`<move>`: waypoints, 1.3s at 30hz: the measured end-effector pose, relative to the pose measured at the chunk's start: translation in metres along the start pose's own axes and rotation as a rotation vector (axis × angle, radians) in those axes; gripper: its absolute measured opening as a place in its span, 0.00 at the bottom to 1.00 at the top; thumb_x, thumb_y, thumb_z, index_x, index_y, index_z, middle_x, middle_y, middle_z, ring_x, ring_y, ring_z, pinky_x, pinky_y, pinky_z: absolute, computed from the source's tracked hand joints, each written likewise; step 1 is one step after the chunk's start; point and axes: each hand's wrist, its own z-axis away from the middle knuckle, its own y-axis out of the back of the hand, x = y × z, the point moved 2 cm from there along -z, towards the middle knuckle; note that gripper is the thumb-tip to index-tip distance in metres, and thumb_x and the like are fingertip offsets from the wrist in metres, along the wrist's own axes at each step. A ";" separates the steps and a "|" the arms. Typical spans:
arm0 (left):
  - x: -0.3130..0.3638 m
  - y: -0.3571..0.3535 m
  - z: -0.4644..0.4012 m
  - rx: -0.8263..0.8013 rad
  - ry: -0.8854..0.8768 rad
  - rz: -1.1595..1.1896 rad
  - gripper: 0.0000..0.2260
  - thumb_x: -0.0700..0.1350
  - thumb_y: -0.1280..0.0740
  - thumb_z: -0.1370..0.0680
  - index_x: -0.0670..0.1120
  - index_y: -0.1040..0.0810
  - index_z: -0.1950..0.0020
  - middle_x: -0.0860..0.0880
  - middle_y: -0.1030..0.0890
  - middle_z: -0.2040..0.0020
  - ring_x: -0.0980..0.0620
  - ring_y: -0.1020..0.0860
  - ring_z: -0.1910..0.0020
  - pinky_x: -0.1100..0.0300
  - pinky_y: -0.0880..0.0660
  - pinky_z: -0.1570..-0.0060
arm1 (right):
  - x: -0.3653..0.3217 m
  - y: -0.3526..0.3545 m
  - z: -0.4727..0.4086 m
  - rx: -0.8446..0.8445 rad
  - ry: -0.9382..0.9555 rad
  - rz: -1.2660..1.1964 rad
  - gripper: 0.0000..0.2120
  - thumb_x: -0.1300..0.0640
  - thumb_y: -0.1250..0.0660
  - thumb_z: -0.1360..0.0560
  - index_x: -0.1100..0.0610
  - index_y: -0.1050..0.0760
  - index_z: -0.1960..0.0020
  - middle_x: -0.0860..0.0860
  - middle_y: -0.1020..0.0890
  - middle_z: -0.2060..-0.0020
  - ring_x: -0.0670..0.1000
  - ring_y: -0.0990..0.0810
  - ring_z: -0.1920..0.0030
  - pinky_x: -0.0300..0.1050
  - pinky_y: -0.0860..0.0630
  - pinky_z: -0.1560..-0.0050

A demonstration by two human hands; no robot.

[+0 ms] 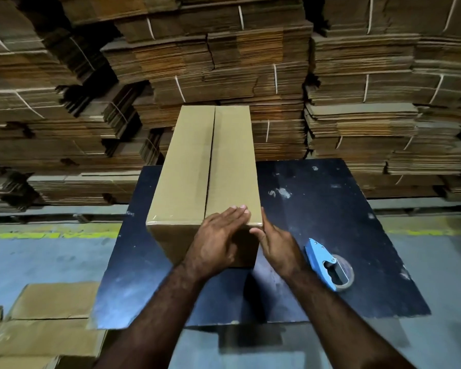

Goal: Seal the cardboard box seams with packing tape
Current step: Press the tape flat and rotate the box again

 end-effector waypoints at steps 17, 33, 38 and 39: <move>-0.007 0.014 -0.001 -0.099 -0.093 0.103 0.40 0.43 0.36 0.34 0.47 0.38 0.21 0.50 0.42 0.20 0.53 0.46 0.21 0.61 0.59 0.27 | -0.020 -0.046 -0.032 0.296 -0.559 -1.270 0.45 0.22 0.36 0.36 0.49 0.28 0.29 0.46 0.26 0.30 0.47 0.28 0.30 0.52 0.36 0.27; -0.132 0.043 0.049 0.228 -0.198 -0.405 0.24 0.53 0.46 0.15 0.40 0.33 0.24 0.42 0.34 0.23 0.44 0.36 0.24 0.46 0.33 0.29 | -0.105 -0.052 -0.031 0.202 0.253 0.665 0.30 0.43 0.53 0.17 0.62 0.33 0.26 0.58 0.30 0.28 0.55 0.31 0.27 0.56 0.35 0.29; -0.147 0.048 0.056 0.240 -0.290 -0.367 0.22 0.49 0.47 0.14 0.41 0.35 0.23 0.43 0.36 0.22 0.46 0.38 0.23 0.48 0.36 0.26 | -0.082 -0.040 -0.027 0.200 0.304 0.760 0.30 0.42 0.53 0.17 0.61 0.36 0.24 0.56 0.32 0.26 0.54 0.33 0.26 0.55 0.34 0.28; -0.149 0.049 0.057 0.245 -0.289 -0.345 0.22 0.48 0.46 0.14 0.41 0.36 0.23 0.43 0.36 0.22 0.46 0.38 0.22 0.48 0.36 0.26 | -0.077 -0.035 -0.025 0.190 0.292 0.763 0.30 0.42 0.53 0.17 0.61 0.37 0.24 0.56 0.33 0.26 0.54 0.35 0.25 0.55 0.36 0.28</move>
